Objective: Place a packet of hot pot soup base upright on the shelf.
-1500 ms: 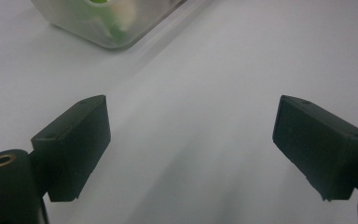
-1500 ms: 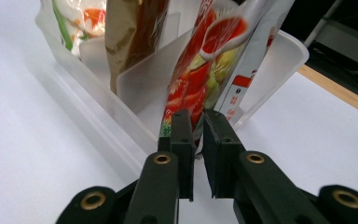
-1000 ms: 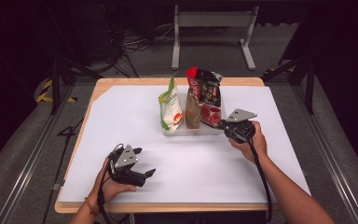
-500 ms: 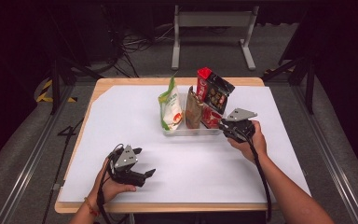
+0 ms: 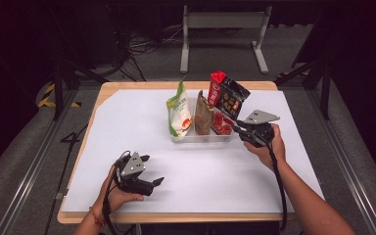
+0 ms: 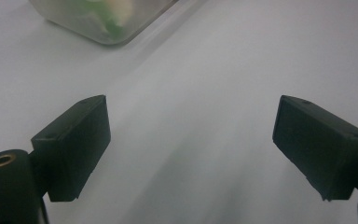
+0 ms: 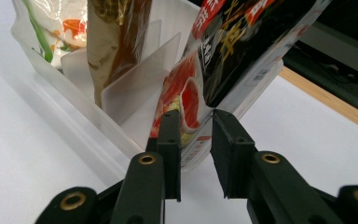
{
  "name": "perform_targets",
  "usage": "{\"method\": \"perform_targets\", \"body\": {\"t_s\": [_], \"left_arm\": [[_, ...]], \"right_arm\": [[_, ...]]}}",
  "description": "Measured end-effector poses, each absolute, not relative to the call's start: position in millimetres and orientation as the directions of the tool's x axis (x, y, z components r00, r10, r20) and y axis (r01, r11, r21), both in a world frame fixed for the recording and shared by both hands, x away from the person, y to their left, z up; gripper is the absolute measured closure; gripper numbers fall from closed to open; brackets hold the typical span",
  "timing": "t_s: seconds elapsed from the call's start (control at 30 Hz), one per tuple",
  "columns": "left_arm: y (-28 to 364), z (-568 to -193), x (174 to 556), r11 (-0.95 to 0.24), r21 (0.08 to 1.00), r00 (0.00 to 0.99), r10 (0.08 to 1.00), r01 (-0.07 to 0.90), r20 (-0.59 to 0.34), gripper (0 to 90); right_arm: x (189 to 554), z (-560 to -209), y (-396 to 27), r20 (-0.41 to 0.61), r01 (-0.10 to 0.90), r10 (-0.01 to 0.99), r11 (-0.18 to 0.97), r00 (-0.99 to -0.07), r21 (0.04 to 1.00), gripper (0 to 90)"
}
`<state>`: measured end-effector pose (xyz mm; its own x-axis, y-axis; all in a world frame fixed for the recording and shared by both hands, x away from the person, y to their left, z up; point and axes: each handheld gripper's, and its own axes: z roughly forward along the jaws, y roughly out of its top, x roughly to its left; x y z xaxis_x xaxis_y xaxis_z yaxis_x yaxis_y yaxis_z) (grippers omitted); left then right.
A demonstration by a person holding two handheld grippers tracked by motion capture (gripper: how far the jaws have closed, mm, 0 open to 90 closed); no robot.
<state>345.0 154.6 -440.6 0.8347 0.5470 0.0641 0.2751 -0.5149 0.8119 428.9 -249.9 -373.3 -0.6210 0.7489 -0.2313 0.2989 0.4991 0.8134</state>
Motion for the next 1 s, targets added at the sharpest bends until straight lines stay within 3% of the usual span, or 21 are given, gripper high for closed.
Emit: {"method": "perform_targets", "body": {"t_s": [1.0], "left_arm": [[157,-440,344,-0.511,0.814,0.83,0.554,0.275,0.068,12.0]], "right_arm": [[414,-352,-259,-0.247,0.246,0.719,0.506,-0.65,0.826,70.6]]}}
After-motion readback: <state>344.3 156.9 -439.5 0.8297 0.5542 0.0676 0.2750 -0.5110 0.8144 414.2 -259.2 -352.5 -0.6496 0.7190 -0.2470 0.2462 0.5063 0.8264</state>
